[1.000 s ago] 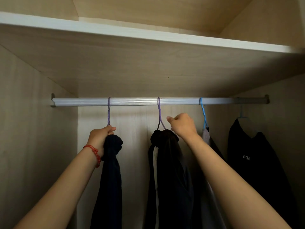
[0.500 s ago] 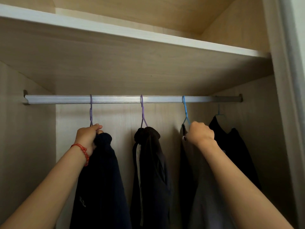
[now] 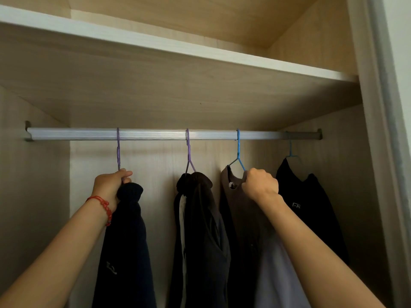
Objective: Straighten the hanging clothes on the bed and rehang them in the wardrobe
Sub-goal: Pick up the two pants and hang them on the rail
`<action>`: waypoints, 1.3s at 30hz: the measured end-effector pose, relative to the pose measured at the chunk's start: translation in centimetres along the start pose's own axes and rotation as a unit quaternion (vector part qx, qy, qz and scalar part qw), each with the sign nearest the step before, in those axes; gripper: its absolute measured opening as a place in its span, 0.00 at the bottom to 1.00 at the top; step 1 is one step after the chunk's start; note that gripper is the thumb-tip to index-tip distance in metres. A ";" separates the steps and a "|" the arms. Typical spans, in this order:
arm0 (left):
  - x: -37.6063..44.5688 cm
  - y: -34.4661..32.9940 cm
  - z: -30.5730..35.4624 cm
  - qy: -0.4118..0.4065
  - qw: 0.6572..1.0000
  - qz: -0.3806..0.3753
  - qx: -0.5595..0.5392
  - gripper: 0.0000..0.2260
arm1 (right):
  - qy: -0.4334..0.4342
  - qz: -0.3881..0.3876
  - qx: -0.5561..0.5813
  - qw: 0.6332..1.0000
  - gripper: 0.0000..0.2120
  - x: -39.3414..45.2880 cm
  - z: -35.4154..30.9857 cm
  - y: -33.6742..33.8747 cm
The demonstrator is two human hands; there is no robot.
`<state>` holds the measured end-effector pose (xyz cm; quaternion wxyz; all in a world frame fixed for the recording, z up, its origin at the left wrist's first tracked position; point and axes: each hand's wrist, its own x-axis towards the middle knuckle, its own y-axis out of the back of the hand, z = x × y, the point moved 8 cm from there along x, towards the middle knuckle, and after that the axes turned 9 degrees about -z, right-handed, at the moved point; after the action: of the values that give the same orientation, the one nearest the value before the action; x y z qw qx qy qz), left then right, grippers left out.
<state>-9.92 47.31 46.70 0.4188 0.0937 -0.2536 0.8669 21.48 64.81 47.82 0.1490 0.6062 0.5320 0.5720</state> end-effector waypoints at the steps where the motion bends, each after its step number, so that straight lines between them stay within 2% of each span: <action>1: 0.1 0.1 0.0 -0.001 1.000 -0.002 0.003 0.07 | 0.000 0.001 -0.004 1.000 0.14 0.0 0.0 0.1; 10: -0.6 0.1 0.4 -0.015 1.000 -0.001 0.005 0.08 | -0.018 -0.014 -0.039 0.999 0.12 -0.3 0.4 0.9; 14: -1.4 0.1 0.9 -0.023 1.000 0.008 0.007 0.06 | -0.024 0.005 -0.060 0.998 0.13 -0.9 -0.9 1.6; 16: -1.8 0.1 1.1 -0.025 0.999 0.012 0.021 0.07 | -0.001 0.044 -0.068 0.997 0.15 -1.5 -2.4 2.4; 18: -2.1 0.1 1.2 -0.028 0.999 0.019 0.028 0.10 | 0.066 0.072 -0.013 0.995 0.18 -2.4 -5.0 3.2; 19: -2.3 0.2 1.3 -0.028 0.999 0.025 0.028 0.12 | 0.104 0.055 0.056 0.992 0.20 -2.9 -6.4 3.2; 21: -2.5 0.3 1.4 -0.028 0.999 0.033 0.028 0.14 | 0.141 -0.048 0.206 0.967 0.25 -3.6 -8.9 2.1; 22: -2.6 0.3 1.4 -0.026 0.999 0.035 0.031 0.14 | 0.142 -0.082 0.241 0.957 0.26 -3.9 -9.8 1.6; 28: -2.8 0.4 1.6 -0.021 0.998 0.040 0.035 0.11 | 0.118 -0.075 0.148 0.979 0.18 -4.7 -10.4 1.6; 30: -2.8 0.6 1.6 -0.015 0.998 0.039 0.036 0.09 | 0.109 -0.051 0.123 0.985 0.16 -4.9 -10.2 2.1; 36: -3.0 1.2 1.9 -0.019 0.998 0.052 0.038 0.09 | 0.102 -0.040 0.107 0.988 0.15 -5.3 -9.3 2.2; 39: -3.1 1.4 2.0 -0.024 0.994 0.069 0.084 0.05 | 0.104 -0.026 0.102 0.989 0.15 -5.6 -8.8 2.2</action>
<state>-9.16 43.50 46.73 0.3425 0.1314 -0.1961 0.9094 16.29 55.62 49.21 0.0450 0.5417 0.6157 0.5705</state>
